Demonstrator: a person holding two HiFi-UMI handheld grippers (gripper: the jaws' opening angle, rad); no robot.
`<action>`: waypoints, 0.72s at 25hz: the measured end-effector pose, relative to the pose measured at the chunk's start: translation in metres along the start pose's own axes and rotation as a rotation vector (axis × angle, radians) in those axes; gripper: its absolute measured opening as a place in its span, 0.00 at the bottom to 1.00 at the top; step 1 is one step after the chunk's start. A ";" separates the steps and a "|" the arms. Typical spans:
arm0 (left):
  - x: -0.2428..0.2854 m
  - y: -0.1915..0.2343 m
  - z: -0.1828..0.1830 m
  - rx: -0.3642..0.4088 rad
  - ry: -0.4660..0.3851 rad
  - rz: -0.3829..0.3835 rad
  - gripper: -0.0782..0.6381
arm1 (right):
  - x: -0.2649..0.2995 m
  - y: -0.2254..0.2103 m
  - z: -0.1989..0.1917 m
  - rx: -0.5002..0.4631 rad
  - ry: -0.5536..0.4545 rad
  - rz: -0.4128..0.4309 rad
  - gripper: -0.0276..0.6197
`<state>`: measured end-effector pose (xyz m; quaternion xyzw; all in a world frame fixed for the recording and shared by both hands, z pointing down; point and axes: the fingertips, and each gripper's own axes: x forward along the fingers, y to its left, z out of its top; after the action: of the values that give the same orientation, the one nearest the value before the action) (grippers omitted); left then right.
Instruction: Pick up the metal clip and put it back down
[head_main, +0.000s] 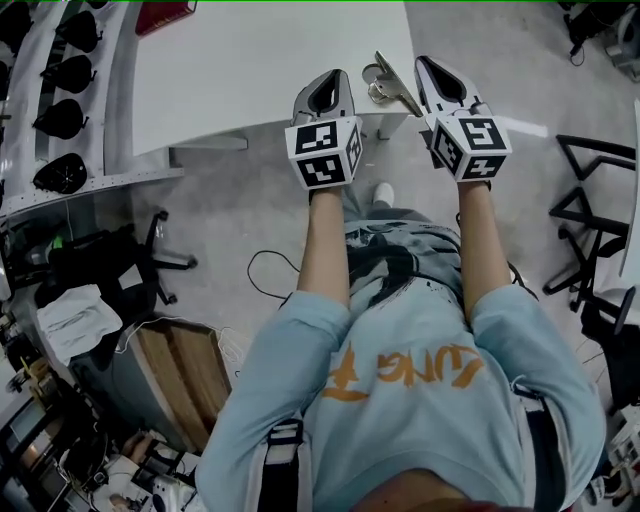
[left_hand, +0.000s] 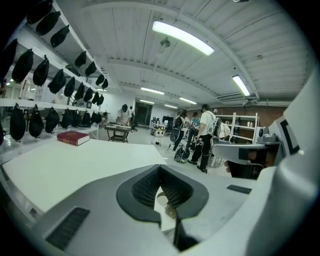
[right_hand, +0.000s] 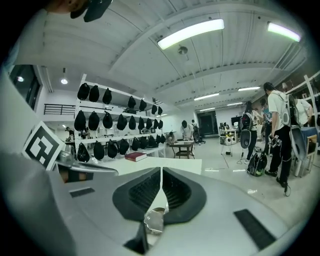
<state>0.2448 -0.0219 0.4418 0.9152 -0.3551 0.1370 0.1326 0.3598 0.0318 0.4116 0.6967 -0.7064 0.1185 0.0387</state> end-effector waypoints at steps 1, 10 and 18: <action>0.000 0.003 -0.005 -0.010 0.010 0.006 0.14 | 0.001 0.000 -0.005 -0.005 0.012 0.000 0.09; 0.003 0.017 -0.044 -0.069 0.075 0.032 0.14 | 0.020 0.007 -0.043 -0.018 0.110 0.013 0.09; 0.005 0.031 -0.050 -0.095 0.086 0.055 0.14 | 0.032 0.026 -0.072 -0.050 0.203 0.068 0.09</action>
<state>0.2194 -0.0300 0.4942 0.8909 -0.3804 0.1626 0.1873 0.3255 0.0167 0.4852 0.6557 -0.7247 0.1724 0.1234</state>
